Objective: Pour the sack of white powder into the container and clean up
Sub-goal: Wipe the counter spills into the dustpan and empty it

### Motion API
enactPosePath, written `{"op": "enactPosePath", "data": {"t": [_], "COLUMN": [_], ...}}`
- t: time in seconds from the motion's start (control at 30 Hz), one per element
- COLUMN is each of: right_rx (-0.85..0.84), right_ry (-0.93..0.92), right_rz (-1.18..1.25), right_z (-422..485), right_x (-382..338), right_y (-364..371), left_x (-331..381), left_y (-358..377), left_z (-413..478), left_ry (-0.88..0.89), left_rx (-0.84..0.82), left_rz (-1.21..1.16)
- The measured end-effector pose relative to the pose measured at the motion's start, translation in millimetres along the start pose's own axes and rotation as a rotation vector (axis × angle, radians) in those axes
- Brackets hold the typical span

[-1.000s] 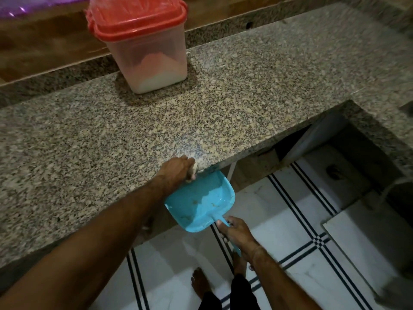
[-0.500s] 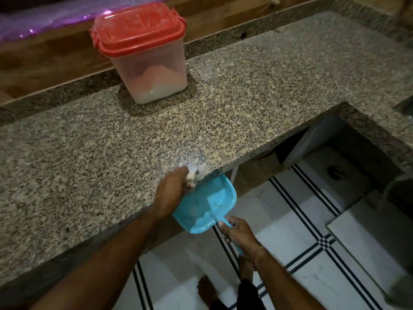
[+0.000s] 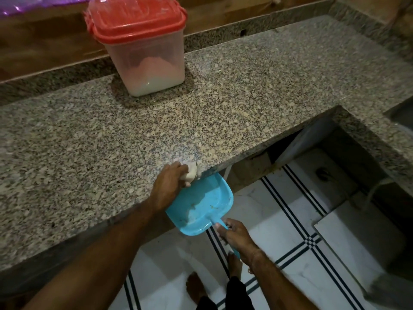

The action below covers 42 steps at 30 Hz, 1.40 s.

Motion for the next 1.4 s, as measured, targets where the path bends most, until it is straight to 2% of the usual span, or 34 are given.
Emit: {"op": "enactPosePath", "data": {"t": [0.17,0.3,0.43,0.57,0.63,0.7,0.83,1.07,1.4], "right_rx": [-0.032,-0.076,-0.152,-0.278,-0.346,-0.404,-0.594,-0.844,-0.892], "right_ry": [0.027,0.009,-0.014,-0.039,-0.043,-0.041,-0.074,-0.113,-0.068], "right_rz": [-0.040,-0.061,-0.141,-0.201,-0.234,-0.282,-0.458,-0.710,-0.982], "right_z": [-4.0,-6.2,-5.0,-4.7,-3.0,-3.0,-17.9,-70.1,-125.7], "right_x": [2.2,-0.4,-3.3,-2.5,4.4,10.6,19.5,43.0,109.7], "right_y": [7.5,11.0,19.1,33.8,47.6,63.8,120.8,233.9,394.1], "left_x": [11.4,5.5,3.3,-11.2,-29.8,-41.5,-45.5,-48.0,-84.6], "left_y": [35.8,27.4,22.7,36.5,46.8,51.0,57.0,68.3,146.4], "left_z": [-53.6,-58.1,-70.7,-131.2,-177.6,-225.2,-328.2,-487.5,-679.8], "left_ry": [0.002,-0.119,-0.217,-0.435,-0.606,-0.753,-1.055,-1.308,-1.552], "left_rx": [-0.084,0.101,0.142,0.300,0.379,0.451,0.591,0.866,1.164], "left_rz": [-0.091,-0.138,-0.273,-0.539,-0.666,-0.685,-0.726,-0.808,-1.037]}}
Point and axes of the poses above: each hand's wrist, its own z-axis towards the middle knuckle, its own y-axis out of the palm, x = y × z, the point moved 7 cm from there along z, towards the middle knuckle, and after that the axes turned 9 degrees about -x, right-handed, at the moved point
